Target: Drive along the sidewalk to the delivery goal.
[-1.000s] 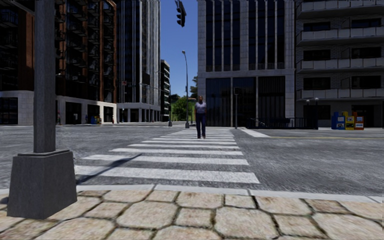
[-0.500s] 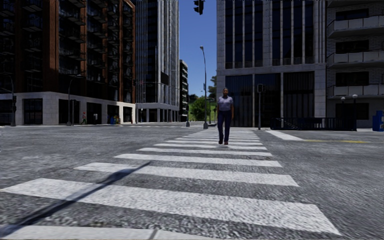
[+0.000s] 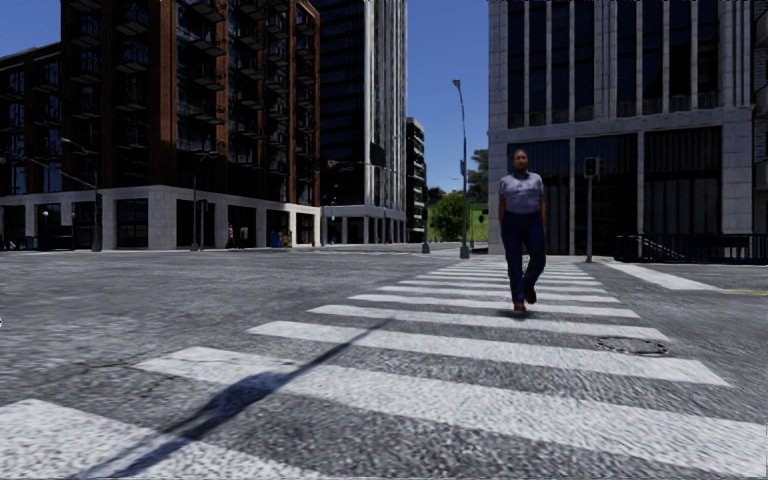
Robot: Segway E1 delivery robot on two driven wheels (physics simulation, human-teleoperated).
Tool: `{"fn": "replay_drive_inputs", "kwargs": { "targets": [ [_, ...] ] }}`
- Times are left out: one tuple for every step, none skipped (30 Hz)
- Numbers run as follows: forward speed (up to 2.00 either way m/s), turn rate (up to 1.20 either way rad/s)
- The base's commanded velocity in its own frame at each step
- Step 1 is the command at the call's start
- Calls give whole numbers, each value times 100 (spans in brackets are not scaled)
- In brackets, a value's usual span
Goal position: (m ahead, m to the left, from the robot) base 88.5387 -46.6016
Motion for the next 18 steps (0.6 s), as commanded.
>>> {"fn": "replay_drive_inputs", "kwargs": {
  "targets": [
    [171, 38],
    [170, 28],
    [168, 10],
    [164, 0],
    [164, 0],
    [157, 0],
    [153, 0],
    [150, 0],
    [150, 0],
    [142, 0],
    [139, 0],
    [139, 0],
    [139, 0],
    [138, 0],
    [138, 0],
    [138, 0],
    [138, 0],
    [138, 0]
  ]
}}
